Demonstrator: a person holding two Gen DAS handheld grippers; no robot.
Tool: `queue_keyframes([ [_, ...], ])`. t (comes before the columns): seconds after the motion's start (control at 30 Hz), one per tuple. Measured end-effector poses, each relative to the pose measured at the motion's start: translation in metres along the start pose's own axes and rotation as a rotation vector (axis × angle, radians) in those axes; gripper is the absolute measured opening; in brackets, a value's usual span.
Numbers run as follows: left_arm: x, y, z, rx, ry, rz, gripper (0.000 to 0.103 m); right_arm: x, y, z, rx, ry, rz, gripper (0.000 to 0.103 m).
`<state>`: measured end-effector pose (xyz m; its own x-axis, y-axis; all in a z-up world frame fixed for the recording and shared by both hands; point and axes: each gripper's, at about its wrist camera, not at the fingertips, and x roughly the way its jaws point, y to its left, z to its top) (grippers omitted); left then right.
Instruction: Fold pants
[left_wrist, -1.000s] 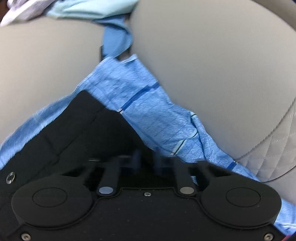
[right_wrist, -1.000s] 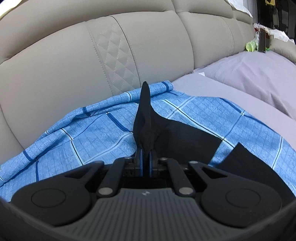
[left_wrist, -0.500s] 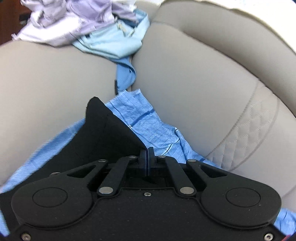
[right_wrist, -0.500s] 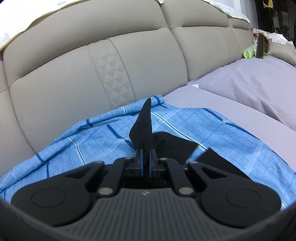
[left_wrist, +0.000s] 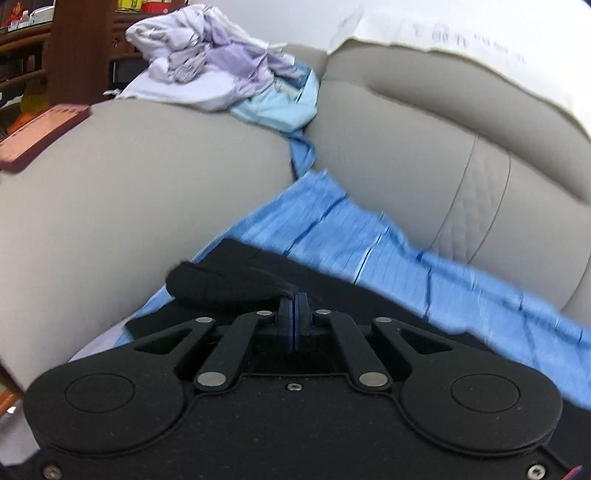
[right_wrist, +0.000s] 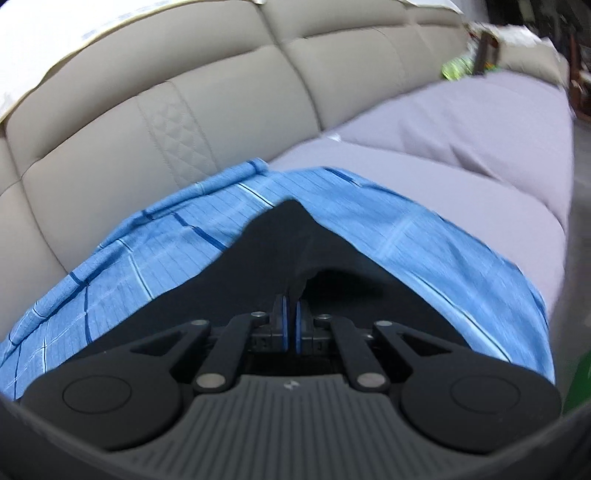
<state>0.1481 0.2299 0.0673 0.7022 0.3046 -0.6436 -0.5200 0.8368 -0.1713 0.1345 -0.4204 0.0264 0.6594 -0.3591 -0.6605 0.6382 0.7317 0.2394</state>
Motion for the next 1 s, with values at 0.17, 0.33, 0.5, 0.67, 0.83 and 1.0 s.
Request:
queue_keyframes([
  [0.17, -0.001, 0.02, -0.039, -0.009, 0.079, 0.072, 0.002, 0.0, -0.022, -0.019, 0.04, 0.028, -0.035, 0.007],
  [0.33, -0.003, 0.026, -0.058, 0.037, 0.087, 0.128, 0.002, -0.009, -0.031, -0.034, 0.041, -0.02, -0.148, 0.003],
  [0.5, 0.008, 0.025, -0.068, 0.092, 0.149, 0.16, 0.002, -0.017, -0.049, -0.038, 0.051, -0.048, -0.22, 0.003],
  [0.67, 0.017, 0.018, -0.08, 0.126, 0.189, 0.177, 0.002, -0.025, -0.026, -0.044, -0.047, -0.07, -0.123, 0.02],
  [0.83, 0.018, 0.018, -0.083, 0.156, 0.186, 0.184, 0.006, -0.028, 0.048, -0.072, -0.243, -0.044, 0.126, 0.048],
  [1.0, 0.022, 0.013, -0.083, 0.231, 0.184, 0.213, 0.007, -0.036, 0.135, -0.127, -0.449, -0.061, 0.345, 0.059],
])
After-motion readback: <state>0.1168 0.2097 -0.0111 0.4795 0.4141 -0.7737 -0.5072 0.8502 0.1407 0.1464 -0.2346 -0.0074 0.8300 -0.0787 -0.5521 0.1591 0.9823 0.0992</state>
